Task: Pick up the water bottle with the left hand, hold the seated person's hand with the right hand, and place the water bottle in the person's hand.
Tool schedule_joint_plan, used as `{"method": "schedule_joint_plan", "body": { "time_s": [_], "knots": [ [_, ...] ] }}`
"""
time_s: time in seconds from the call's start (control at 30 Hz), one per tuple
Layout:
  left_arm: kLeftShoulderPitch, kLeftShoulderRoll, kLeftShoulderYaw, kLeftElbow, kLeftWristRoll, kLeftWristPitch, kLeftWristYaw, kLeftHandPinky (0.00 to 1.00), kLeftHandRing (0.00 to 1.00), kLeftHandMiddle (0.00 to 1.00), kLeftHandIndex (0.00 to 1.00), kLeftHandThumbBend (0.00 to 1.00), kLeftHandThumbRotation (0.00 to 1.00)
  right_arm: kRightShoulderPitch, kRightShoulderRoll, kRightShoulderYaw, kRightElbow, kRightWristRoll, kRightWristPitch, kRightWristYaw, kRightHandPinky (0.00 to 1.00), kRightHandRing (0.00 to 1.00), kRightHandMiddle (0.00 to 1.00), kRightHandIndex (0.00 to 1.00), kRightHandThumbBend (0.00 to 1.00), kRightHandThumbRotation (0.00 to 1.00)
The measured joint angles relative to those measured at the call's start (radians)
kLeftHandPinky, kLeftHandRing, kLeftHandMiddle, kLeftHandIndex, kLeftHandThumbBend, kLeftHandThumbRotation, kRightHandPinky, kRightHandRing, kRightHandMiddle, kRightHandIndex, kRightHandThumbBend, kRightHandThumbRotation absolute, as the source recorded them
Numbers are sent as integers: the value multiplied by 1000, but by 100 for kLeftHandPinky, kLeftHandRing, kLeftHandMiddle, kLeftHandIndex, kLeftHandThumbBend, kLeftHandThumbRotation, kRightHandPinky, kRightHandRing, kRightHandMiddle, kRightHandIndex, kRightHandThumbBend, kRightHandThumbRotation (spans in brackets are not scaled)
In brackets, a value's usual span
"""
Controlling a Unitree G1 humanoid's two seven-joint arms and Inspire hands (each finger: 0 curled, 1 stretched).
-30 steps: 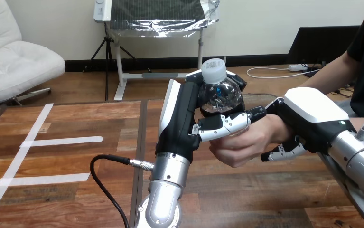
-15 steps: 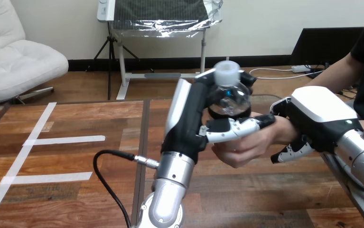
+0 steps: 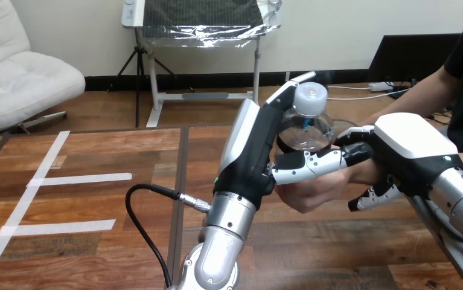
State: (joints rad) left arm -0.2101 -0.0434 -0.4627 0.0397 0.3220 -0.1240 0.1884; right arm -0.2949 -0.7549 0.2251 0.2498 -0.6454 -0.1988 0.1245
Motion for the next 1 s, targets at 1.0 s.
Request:
{"method": "schedule_joint_plan", "body": {
  "time_s": [1.0],
  "knots": [
    [-7, 1, -17, 0, 10, 12, 10, 100, 100, 100, 100, 100, 77, 13, -7, 0, -5, -6, 3, 15, 80, 91, 93, 88, 90, 0]
  ]
}}
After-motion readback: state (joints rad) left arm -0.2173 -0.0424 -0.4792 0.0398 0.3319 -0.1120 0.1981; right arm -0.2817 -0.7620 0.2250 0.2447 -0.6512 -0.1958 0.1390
